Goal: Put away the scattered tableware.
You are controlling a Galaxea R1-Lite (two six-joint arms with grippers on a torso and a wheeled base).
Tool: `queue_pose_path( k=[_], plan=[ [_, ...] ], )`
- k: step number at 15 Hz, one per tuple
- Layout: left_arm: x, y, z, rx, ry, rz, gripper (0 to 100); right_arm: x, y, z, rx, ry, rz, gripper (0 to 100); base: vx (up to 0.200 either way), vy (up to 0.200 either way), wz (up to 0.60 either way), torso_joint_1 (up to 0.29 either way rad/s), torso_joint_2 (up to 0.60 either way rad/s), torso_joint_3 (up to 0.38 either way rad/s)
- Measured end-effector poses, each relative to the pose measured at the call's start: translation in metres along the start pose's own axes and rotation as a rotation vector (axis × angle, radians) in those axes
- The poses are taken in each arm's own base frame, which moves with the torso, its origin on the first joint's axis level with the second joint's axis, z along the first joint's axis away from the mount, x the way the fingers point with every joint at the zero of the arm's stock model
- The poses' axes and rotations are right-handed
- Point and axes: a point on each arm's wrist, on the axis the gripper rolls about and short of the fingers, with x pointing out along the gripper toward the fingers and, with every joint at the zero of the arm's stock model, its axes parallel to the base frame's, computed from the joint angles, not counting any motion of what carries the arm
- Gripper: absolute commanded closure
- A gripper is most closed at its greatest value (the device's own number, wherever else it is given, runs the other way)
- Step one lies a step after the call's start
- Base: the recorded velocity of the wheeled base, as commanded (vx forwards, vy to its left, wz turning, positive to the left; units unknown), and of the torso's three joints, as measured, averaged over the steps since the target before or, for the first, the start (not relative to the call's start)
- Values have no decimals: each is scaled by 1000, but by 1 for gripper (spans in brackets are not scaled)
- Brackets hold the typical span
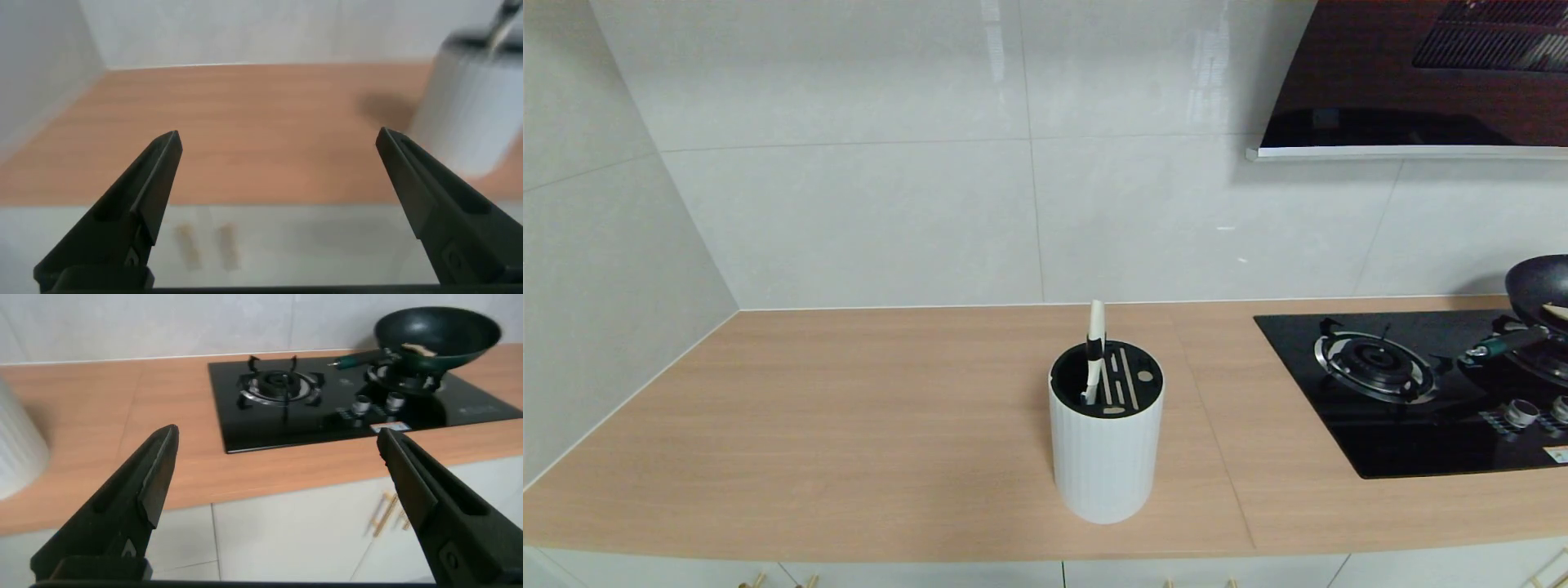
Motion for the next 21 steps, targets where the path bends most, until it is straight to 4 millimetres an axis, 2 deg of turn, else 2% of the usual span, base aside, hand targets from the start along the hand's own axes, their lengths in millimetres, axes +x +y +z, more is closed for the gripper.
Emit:
queue_pose_path(
  k=[4,7,9,11,15,21],
  plan=[
    [0,0,0,-86,-4,-4,0,0,0,0,-7,0,0,0,0,0,0,0,0,0],
    [0,0,1,-82,-5,-3,0,0,0,0,-7,1,13,0,0,0,0,0,0,0],
    [0,0,1,-83,-6,-3,0,0,2,-1,24,5,86,0,0,0,0,0,0,0],
    [0,0,1,-83,-6,-2,0,0,4,-2,-30,14,176,0,0,0,0,0,0,0],
    [0,0,1,-83,-6,-2,0,0,5,-3,-9,61,233,0,0,0,0,0,0,0],
    [0,0,1,-83,-6,-3,0,0,5,-6,-3,56,243,0,0,0,0,0,0,0]
  ],
)
